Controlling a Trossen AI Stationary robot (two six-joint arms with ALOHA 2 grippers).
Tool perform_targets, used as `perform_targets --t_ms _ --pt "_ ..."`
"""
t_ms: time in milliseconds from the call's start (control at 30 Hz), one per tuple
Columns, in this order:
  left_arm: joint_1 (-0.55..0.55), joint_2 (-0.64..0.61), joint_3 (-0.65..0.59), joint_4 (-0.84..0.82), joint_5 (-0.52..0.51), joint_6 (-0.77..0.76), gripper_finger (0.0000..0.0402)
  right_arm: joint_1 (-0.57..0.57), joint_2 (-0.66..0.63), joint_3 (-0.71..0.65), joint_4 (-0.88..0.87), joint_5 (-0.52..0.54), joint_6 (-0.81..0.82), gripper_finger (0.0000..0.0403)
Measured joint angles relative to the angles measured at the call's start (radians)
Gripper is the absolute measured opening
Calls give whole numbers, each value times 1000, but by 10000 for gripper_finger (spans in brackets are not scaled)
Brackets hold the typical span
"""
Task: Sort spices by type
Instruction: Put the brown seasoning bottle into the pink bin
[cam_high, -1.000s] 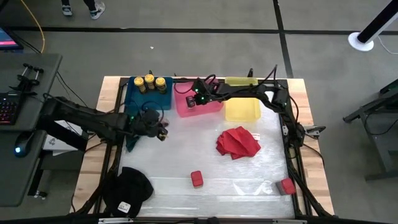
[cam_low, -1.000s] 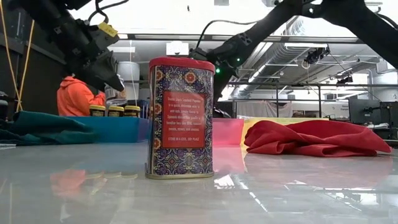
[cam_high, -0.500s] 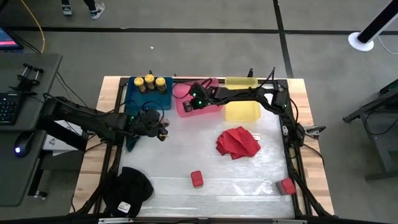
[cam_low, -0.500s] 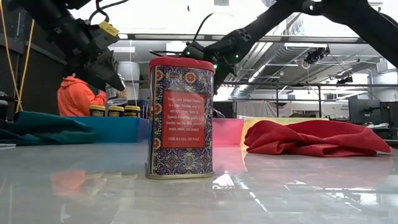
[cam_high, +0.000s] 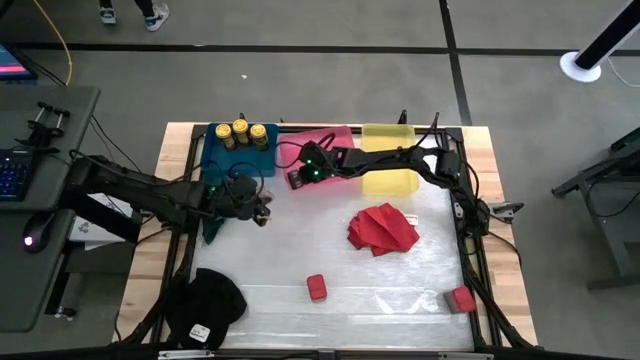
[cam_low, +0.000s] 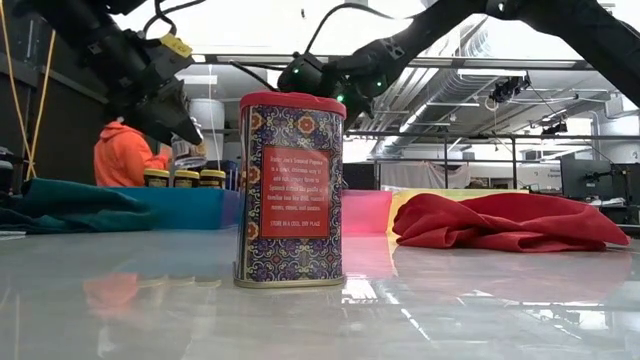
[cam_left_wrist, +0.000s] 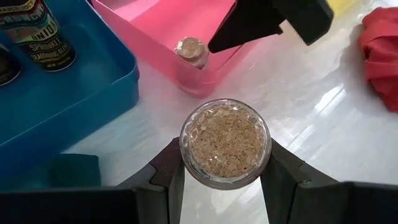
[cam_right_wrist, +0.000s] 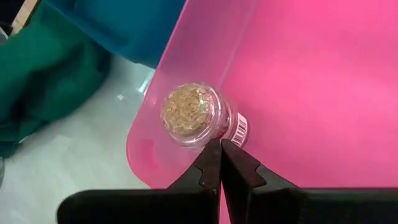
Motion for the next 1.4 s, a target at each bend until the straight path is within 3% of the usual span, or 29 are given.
perform_targets --t_ms 200,433,667,867,1000,1167,1400 --pt "8 0 15 95 11 87 125 -44 -97 -2 -19 -17 -42 0" --pt "145 30 146 142 102 505 125 -132 -306 -1 -170 34 -159 0" --pt "420 285 326 204 394 743 125 -172 -467 0 -339 85 -215 0" --pt "520 580 538 127 533 743 125 -145 -512 0 -481 169 -212 0" --pt "530 729 639 77 553 735 125 -117 -514 0 -538 208 -191 0" --pt "530 830 676 43 542 734 125 -93 -514 0 -555 226 -190 0" --pt "539 873 676 17 473 733 144 -84 -514 0 -564 228 -171 0"
